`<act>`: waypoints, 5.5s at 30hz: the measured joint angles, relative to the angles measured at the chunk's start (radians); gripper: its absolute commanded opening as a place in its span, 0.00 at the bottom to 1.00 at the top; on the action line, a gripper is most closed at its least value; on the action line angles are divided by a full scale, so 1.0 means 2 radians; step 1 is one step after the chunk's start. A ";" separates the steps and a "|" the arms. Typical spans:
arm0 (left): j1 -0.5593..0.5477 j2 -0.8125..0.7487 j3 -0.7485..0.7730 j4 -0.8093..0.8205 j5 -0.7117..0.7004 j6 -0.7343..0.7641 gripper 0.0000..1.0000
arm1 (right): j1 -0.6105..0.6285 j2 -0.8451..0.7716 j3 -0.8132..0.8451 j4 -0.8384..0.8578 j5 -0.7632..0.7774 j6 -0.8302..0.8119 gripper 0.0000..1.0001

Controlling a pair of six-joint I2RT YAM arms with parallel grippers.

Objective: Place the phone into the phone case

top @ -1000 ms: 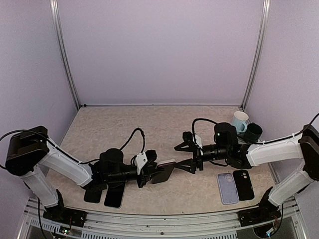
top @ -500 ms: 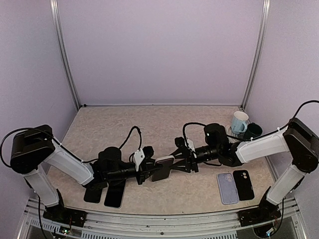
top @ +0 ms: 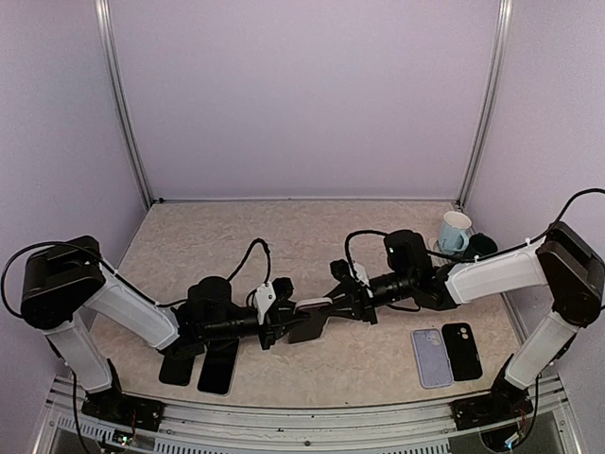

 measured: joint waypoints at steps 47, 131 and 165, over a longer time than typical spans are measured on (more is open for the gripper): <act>-0.012 -0.075 -0.007 -0.088 0.005 0.039 0.30 | 0.002 -0.026 0.018 -0.112 -0.014 -0.089 0.00; -0.125 -0.175 0.073 -0.205 -0.167 0.084 0.42 | -0.009 -0.218 0.009 -0.073 -0.094 -0.017 0.00; -0.131 -0.161 0.164 -0.204 -0.106 0.077 0.00 | 0.002 -0.201 0.022 -0.118 -0.079 -0.059 0.00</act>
